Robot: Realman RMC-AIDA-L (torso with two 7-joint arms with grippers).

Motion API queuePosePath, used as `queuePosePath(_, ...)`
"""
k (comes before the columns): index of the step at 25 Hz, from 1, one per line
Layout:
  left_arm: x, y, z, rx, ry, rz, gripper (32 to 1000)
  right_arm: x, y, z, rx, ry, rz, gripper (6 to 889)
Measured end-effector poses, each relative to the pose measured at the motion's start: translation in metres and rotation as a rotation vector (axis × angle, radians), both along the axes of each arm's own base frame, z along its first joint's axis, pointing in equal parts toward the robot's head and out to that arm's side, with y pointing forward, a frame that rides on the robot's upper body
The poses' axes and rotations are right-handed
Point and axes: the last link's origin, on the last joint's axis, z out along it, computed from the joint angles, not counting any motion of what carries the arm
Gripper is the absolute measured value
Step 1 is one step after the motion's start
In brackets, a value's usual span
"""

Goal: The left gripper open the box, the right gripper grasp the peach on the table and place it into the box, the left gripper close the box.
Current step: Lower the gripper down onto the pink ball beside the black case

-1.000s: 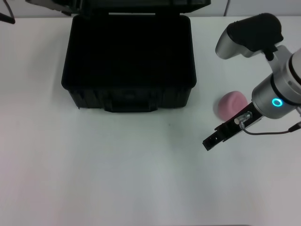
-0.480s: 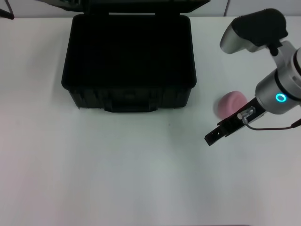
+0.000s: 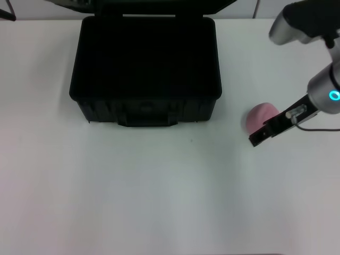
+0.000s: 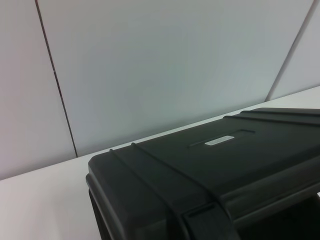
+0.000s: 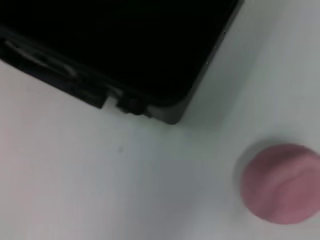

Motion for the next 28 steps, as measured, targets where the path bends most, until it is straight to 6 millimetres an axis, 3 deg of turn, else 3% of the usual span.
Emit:
queuePosePath(11,0.001,-0.001,-0.002,-0.006,0.002,-0.001,373,0.011,0.012,0.009,0.061,-0.067,0.015,853)
queuePosePath(28,0.001,-0.002,-0.004,-0.016,0.002,-0.003,373,0.039,0.032,0.0,0.118,-0.064,0.004,852)
